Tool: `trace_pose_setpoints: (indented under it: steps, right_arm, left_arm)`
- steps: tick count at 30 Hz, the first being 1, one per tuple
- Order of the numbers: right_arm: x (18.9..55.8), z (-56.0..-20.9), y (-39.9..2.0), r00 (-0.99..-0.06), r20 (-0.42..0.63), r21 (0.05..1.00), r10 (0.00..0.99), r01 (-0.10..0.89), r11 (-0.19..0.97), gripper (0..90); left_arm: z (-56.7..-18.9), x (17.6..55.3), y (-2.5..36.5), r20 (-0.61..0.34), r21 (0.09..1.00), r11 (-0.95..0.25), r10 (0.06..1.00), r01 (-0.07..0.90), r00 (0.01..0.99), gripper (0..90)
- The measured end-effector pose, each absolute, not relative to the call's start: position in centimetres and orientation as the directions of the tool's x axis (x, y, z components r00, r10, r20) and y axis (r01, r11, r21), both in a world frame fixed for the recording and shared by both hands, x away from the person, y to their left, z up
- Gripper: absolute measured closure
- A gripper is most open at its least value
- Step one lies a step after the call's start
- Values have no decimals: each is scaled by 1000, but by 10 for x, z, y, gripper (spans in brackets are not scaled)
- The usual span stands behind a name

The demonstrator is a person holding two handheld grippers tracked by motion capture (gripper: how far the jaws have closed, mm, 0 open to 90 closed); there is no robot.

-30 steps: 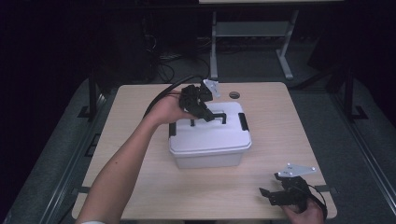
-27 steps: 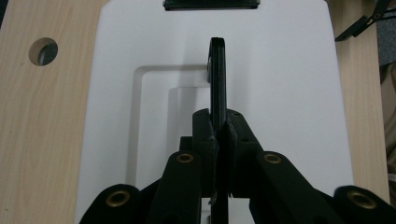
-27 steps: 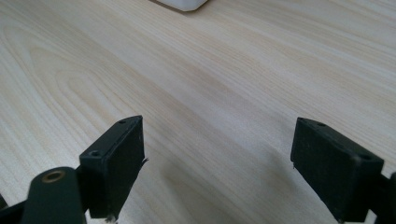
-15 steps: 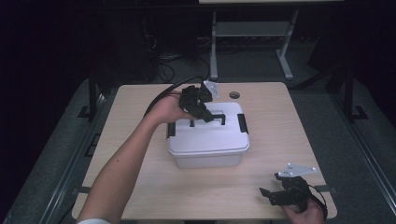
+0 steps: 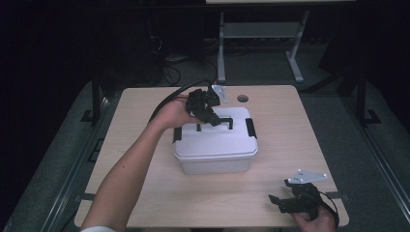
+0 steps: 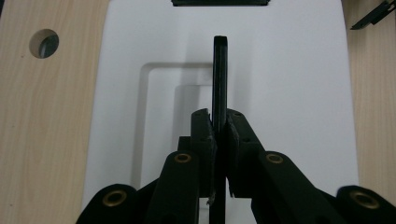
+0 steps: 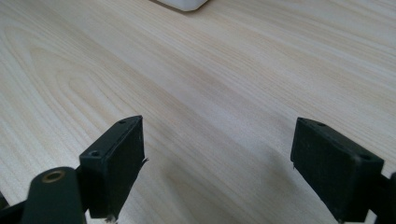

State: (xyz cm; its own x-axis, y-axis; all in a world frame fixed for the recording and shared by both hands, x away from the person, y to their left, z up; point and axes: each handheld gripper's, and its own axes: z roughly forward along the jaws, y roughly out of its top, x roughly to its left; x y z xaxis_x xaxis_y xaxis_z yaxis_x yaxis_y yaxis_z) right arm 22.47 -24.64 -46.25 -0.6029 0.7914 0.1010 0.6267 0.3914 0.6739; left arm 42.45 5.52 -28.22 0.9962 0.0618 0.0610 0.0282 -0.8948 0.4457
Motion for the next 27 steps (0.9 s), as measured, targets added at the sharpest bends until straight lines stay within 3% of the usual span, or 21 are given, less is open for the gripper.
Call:
trace_pose_setpoints:
  steps: [12,21,27]
  right_arm:
    - [225,-463,-246,-606,100,671,789,626,397,169]
    - [224,-463,-247,-604,95,677,792,622,393,169]
    - [222,-462,-248,-598,96,672,796,629,391,169]
  left_arm:
    - [-285,424,60,38,454,-889,87,60,996,772]
    - [-282,419,63,7,464,-882,94,80,996,576]
    - [-278,415,64,4,477,-875,100,86,995,500]
